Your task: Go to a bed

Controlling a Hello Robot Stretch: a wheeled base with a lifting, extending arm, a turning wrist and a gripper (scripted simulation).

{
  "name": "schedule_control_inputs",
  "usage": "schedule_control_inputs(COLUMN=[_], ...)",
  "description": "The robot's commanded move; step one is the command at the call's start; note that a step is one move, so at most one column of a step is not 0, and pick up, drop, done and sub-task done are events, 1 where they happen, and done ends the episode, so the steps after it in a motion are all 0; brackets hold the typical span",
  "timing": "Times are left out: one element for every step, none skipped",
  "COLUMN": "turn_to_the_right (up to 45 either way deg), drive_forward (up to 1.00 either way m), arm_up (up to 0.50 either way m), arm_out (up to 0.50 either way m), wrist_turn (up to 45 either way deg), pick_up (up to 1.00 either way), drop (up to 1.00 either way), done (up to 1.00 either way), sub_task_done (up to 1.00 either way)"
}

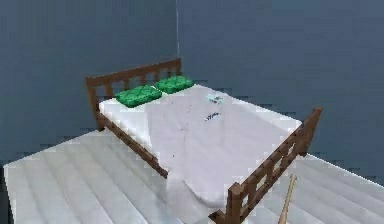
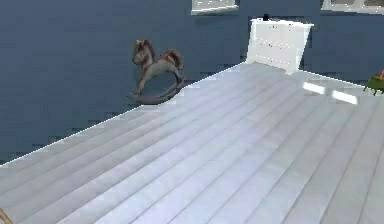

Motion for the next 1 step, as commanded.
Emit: schedule_control_inputs(turn_to_the_right=[0.0], drive_forward=[0.00], arm_up=[0.00], arm_out=[0.00], wrist_turn=[0.0], pick_up=[0.00], drop=[0.00], done=[1.00], sub_task_done=[0.00])
